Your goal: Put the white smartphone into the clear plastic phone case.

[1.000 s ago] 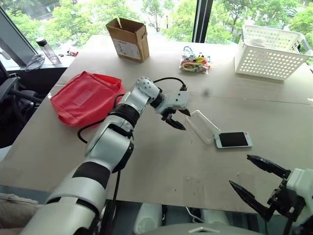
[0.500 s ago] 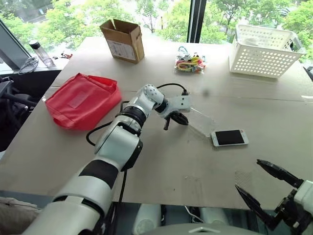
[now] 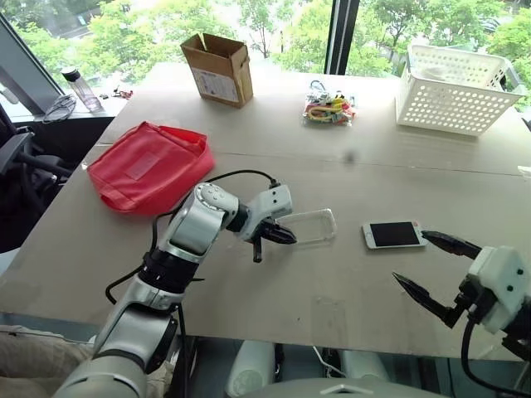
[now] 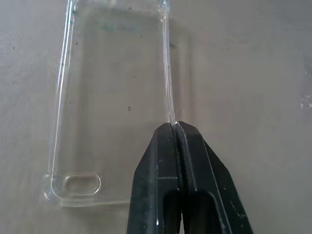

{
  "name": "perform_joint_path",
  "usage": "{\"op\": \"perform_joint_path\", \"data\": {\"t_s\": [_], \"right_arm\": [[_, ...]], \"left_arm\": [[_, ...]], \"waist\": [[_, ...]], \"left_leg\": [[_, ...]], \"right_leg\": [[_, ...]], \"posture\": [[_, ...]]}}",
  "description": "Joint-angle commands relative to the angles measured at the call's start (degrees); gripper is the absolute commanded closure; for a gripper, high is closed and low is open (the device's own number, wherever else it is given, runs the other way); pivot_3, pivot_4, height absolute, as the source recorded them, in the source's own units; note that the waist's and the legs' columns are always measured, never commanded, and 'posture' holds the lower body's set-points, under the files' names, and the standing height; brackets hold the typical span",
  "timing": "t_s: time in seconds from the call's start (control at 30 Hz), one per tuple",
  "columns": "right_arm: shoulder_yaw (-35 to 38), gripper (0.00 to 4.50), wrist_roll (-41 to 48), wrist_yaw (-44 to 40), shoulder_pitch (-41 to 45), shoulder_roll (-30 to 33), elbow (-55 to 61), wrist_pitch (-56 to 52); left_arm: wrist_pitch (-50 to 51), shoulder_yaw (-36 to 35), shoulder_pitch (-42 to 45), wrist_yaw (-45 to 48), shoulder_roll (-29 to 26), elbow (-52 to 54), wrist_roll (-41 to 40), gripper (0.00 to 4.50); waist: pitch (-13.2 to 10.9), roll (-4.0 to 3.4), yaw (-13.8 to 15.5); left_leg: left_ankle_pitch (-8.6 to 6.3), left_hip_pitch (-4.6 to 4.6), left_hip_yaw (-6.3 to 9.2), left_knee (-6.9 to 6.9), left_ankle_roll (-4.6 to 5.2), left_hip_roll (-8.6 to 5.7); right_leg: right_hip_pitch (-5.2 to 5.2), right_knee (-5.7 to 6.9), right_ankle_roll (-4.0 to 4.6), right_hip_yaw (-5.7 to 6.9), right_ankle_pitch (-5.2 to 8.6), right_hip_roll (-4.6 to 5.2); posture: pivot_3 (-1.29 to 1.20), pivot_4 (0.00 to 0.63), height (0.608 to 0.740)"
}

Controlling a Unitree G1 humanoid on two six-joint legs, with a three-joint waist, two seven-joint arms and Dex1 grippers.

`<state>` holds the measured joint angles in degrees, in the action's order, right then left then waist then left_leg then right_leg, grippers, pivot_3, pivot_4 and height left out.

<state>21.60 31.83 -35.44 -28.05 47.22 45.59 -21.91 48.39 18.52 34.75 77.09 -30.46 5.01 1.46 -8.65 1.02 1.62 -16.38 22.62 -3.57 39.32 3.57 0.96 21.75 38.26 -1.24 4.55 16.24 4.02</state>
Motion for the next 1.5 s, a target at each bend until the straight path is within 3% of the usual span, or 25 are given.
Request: {"op": "perform_joint_path", "data": {"t_s": [0.03,0.2,0.3,0.43,0.53,0.7,0.83,1.03,1.17,1.3,1.5], "right_arm": [[-3.3,0.00,-2.2,-4.1,7.4,4.9,-6.3,-2.4],[-12.6,0.00,-9.2,-7.3,23.1,9.2,-17.5,-3.3],[-15.0,0.00,-8.7,-9.4,30.2,8.5,-21.1,-4.8],[-17.9,0.00,-11.0,-19.9,31.5,12.1,-25.8,1.6],[-23.1,0.00,-14.9,-28.7,36.9,14.5,-35.7,6.9],[-29.5,0.00,-17.2,-36.7,52.3,10.4,-51.4,5.6],[-33.9,0.00,-21.4,-42.5,61.3,8.5,-62.3,7.0],[-40.1,0.00,-28.2,-49.7,68.7,5.5,-76.1,8.8],[-42.9,0.00,-26.6,-56.5,65.5,9.5,-72.3,4.2],[-43.9,0.00,-22.9,-57.1,62.3,13.1,-66.4,0.1],[-41.0,0.00,-14.9,-56.6,51.8,17.8,-48.7,-8.4]], "left_arm": [[3.0,-2.3,-1.9,-3.2,-1.6,6.4,-3.5,2.91],[8.7,-7.3,-3.4,-8.8,-1.6,14.2,-9.1,0.72],[9.7,-8.3,-5.5,-12.4,-2.2,18.2,-10.8,0.72],[10.3,-8.9,-7.5,-16.1,-2.4,20.8,-13.2,0.72],[10.7,-10.2,-9.6,-17.3,-2.7,23.4,-16.4,0.72],[5.9,-15.6,-14.7,-14.9,-4.0,28.3,-24.3,0.72],[-8.1,-19.9,-19.9,-15.3,-2.9,29.3,-25.3,0.72],[-11.8,-21.4,-23.1,-17.2,-4.0,28.9,-27.4,0.72],[-12.7,-22.0,-26.5,-19.5,-4.4,29.9,-28.4,0.72],[-13.3,-21.6,-27.7,-20.7,-4.8,30.4,-29.5,0.72],[-13.5,-21.1,-27.5,-21.9,-5.5,29.9,-31.4,0.72]], "waist": [[0.0,-0.02,-0.2],[0.0,-0.02,-0.8],[-0.1,-0.10,-0.8],[-0.1,-0.11,-0.4],[-0.1,-0.11,-0.6],[-0.1,-0.21,-1.9],[-0.2,-0.29,-1.8],[-0.2,-0.30,-1.1],[-0.2,-0.32,-0.6],[-0.2,-0.32,-0.3],[-0.1,-0.34,-0.5]], "left_leg": [[0.00,0.00,0.00,0.01,0.00,0.00],[0.00,0.02,0.04,-0.05,0.00,0.00],[0.01,0.05,0.04,-0.03,-0.01,-0.01],[0.01,0.13,0.07,-0.09,-0.02,-0.01],[0.00,0.21,0.07,-0.07,0.00,-0.05],[0.01,0.03,0.02,-0.07,-0.01,-0.03],[0.02,0.01,0.08,-0.09,-0.05,0.00],[0.02,0.08,0.04,-0.04,-0.04,-0.01],[0.02,0.09,0.04,-0.05,-0.05,-0.01],[0.02,0.15,0.17,-0.04,-0.05,-0.02],[0.01,0.09,0.37,-0.05,-0.06,-0.03]], "right_leg": [[0.00,0.00,0.00,-0.01,-0.01,0.00],[0.02,0.02,0.00,0.03,-0.01,-0.01],[0.02,-0.01,-0.01,0.03,0.00,0.01],[-0.01,-0.20,-0.02,0.13,0.00,0.02],[-0.02,-0.31,-0.04,0.15,-0.02,0.08],[-0.04,-0.21,-0.08,0.07,-0.07,0.08],[-0.05,-0.17,-0.06,0.18,-0.07,0.09],[-0.10,-0.31,-0.06,0.22,-0.08,0.15],[-0.11,-0.36,-0.07,0.25,-0.07,0.16],[-0.18,-0.40,-0.07,0.43,-0.07,0.24],[-0.29,-0.39,-0.05,0.60,-0.07,0.28]], "posture": [[0.00,0.150,0.733],[0.00,0.150,0.733],[0.00,0.150,0.733],[0.00,0.150,0.733],[0.00,0.150,0.733],[0.00,0.150,0.733],[0.00,0.150,0.733],[0.00,0.150,0.733],[0.00,0.150,0.733],[0.00,0.150,0.733],[0.00,0.150,0.733]]}}
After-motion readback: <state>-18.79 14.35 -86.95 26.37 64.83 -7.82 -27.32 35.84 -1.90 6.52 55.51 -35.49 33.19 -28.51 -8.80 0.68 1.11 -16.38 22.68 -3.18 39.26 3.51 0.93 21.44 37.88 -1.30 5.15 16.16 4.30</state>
